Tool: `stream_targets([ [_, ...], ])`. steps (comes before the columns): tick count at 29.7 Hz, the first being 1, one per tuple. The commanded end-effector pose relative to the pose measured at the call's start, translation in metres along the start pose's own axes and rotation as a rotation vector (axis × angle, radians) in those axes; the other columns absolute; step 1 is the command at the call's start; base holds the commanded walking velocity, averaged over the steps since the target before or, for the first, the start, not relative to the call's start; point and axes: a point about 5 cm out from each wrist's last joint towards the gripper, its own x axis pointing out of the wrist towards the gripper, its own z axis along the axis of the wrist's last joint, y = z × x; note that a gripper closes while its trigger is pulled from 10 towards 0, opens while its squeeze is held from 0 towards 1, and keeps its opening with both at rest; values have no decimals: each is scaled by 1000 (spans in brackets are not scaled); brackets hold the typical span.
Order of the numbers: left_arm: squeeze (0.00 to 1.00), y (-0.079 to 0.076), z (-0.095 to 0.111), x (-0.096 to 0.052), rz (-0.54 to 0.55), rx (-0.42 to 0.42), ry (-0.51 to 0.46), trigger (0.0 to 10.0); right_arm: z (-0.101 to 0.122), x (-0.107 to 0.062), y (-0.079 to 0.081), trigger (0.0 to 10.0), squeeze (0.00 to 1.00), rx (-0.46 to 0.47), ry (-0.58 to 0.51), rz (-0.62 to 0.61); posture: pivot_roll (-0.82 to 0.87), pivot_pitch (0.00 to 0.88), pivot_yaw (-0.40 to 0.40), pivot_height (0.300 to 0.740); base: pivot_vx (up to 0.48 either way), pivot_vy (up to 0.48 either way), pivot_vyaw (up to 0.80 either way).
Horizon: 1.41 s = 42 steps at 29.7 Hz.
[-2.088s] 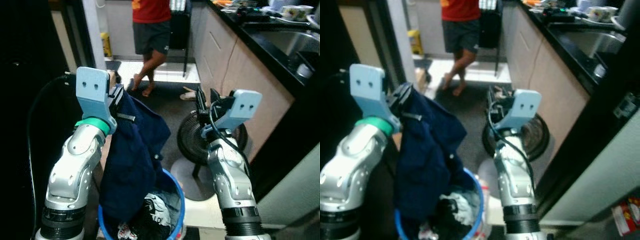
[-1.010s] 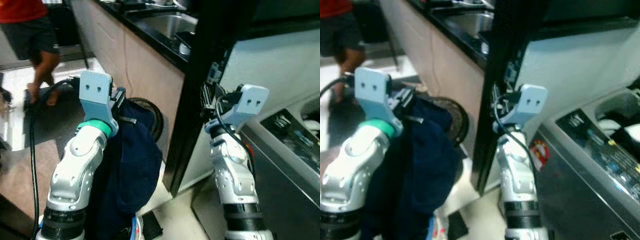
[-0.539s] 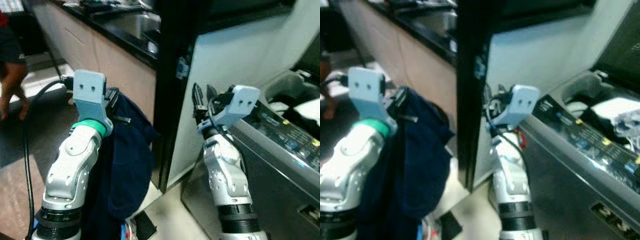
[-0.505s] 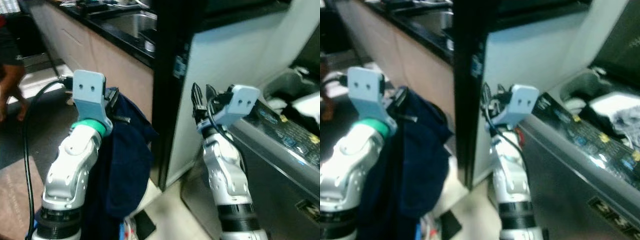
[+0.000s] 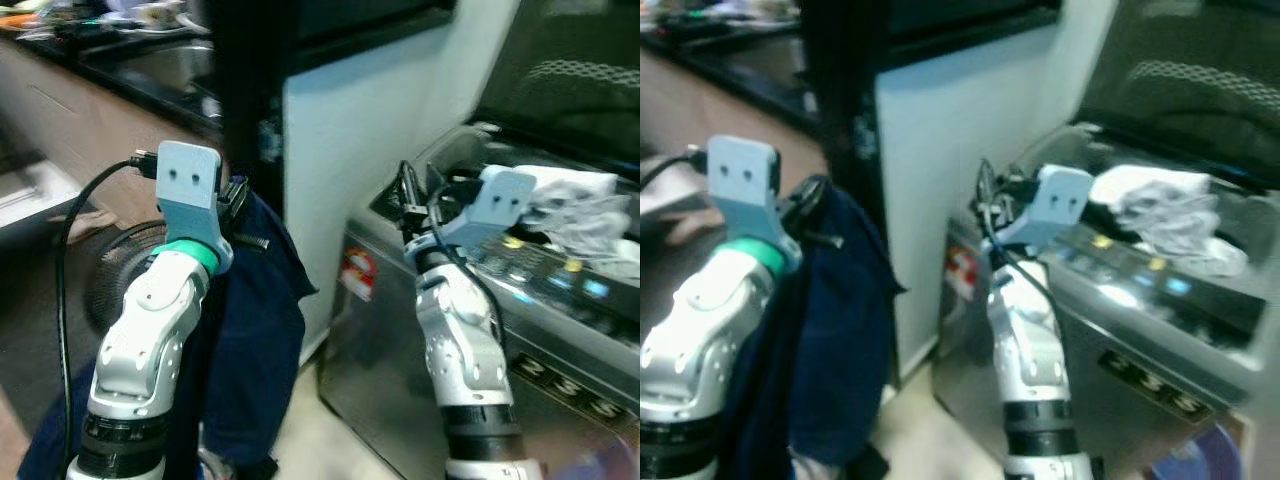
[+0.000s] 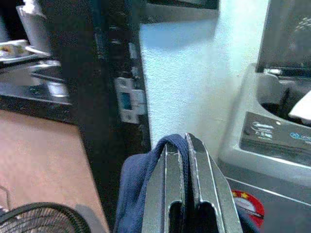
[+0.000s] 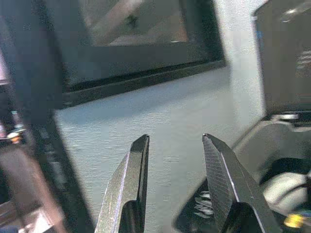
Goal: Clothes washing
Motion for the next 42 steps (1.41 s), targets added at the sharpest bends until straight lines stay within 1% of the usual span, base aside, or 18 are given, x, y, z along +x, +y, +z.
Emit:
stream_targets([
  [1,0,1,3,0,2,4,-22,10000,3,2,6,10000,0,28,-11,11,64,13,38,740,0,0,-800],
  [3,0,1,3,-1,2,5,-22,10000,4,2,6,10000,0,29,-13,12,64,13,38,740,0,0,-800],
  [13,0,1,4,0,2,8,-24,10000,2,2,6,10000,0,29,-8,11,67,8,40,740,0,0,0],
  [16,0,1,4,0,1,8,-22,10000,1,1,6,10000,0,42,-1,6,67,12,41,740,0,0,-800],
  [42,0,1,4,0,-3,11,-20,10000,2,0,4,10000,0,44,-6,-6,66,18,49,740,0,0,-800],
])
